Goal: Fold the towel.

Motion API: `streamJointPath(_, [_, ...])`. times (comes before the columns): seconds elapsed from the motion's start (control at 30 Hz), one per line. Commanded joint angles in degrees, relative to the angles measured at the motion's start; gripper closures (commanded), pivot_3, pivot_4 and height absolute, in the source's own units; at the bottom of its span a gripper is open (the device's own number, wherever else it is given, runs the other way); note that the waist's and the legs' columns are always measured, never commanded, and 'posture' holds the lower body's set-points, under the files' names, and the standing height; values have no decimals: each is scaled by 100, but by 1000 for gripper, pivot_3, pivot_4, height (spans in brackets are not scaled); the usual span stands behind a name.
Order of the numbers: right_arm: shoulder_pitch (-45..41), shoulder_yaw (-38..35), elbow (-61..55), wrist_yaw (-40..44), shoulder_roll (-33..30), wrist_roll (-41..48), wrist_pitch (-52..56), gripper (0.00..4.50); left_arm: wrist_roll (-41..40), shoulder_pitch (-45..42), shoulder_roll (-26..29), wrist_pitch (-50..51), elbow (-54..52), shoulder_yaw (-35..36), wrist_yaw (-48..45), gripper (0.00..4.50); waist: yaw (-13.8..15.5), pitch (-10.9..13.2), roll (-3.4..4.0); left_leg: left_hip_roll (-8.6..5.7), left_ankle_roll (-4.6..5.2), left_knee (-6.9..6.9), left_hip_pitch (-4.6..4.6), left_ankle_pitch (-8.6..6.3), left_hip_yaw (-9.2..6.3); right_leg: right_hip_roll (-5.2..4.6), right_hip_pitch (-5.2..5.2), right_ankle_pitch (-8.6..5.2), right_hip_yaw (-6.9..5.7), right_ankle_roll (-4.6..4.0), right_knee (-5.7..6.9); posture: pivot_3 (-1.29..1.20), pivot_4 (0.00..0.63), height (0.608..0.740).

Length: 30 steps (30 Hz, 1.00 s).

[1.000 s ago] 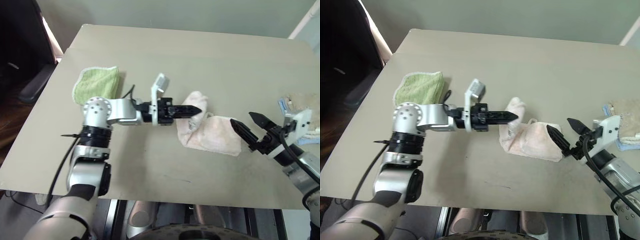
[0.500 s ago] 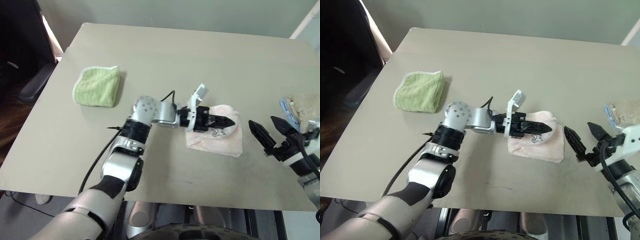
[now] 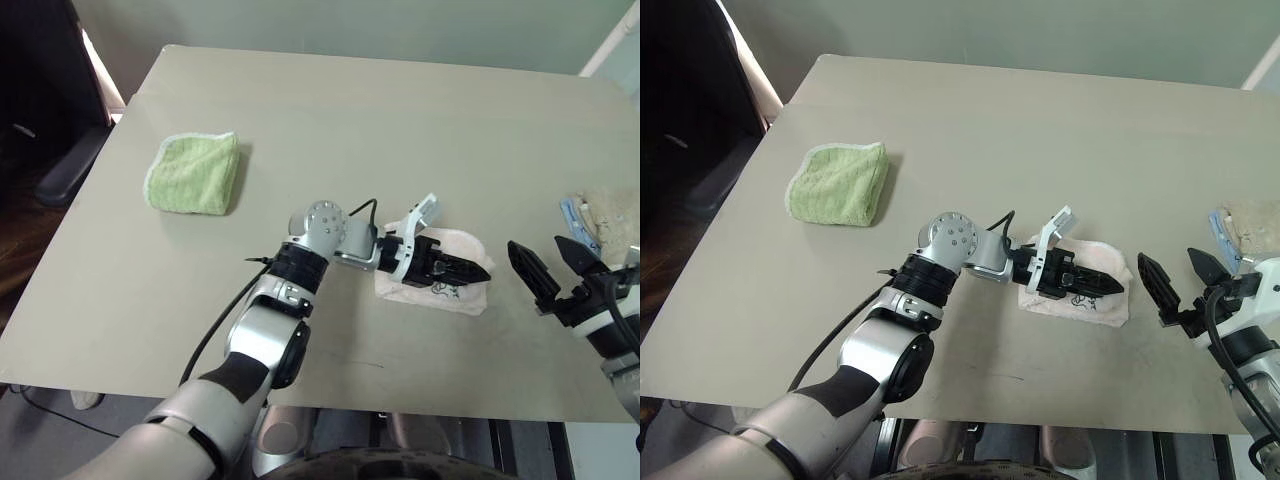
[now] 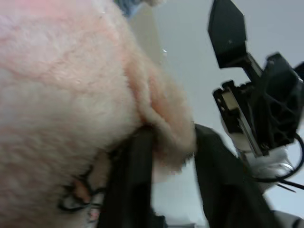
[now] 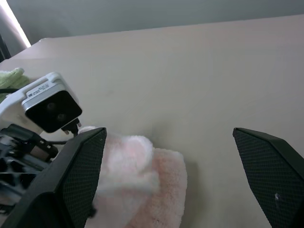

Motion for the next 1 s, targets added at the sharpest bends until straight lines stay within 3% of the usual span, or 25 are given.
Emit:
streamJointPath(0.03, [-109,-51,-85,-81,-68,7,-121,0,69,-1,-98,135,-272,127,-218,2010,0,0,0,0,0,1,0,0,1,0,0,2,1,3,0,0,150,728])
streamJointPath(0.23, [-325,-53,26,-62,-135,44,-124,0,-283,86,20,320,-939,504,-765,14,3,0,0,0,4,5,0,3,5,0,0,8,6,14,1,0,150,728])
streamJointPath(0.37, [-524,73,-20,-105,-180,193,-45,0,-161,482,99,-647,-1856,720,-1082,14,-4,-1,2,1,5,5,3,2,9,1,0,9,11,15,3,0,150,728])
streamJointPath(0.43, [-633,214,-84,-125,-181,331,-6,348,106,702,182,-1334,-2163,717,-1243,0,-2,-2,4,1,7,7,4,3,8,2,0,9,11,15,4,0,150,728])
streamJointPath(0.5, [-779,411,-125,-105,-174,371,-25,866,788,1101,630,-2518,-2652,123,-2078,0,-7,-4,6,1,10,8,5,5,8,2,0,11,14,18,5,0,150,728])
streamJointPath(0.6, [-1042,704,-67,-123,-162,353,-37,1919,1437,1382,1068,-3326,-2763,-244,-2293,581,-24,-5,8,3,11,10,9,2,9,9,-3,11,22,17,8,0,150,728])
streamJointPath(0.83, [-1487,1358,276,-64,-70,-53,-95,4461,2240,1690,1556,-4377,-2678,-724,-2845,3061,25,-6,9,-2,60,35,-7,-20,1,2,-1,22,22,1,5,0,150,728])
streamJointPath(0.97, [-1827,1810,626,-19,48,-483,-169,4500,2545,1825,1525,-5219,-2492,-910,-3305,4478,9,-6,10,1,65,51,-9,-40,3,2,-3,33,20,3,5,0,150,728])
streamJointPath(1.0, [-1900,1905,714,-3,85,-583,-193,4500,2605,1814,1435,-5380,-2413,-944,-3333,4478,12,-6,10,1,65,53,-10,-40,3,2,-4,34,18,2,6,0,150,728])
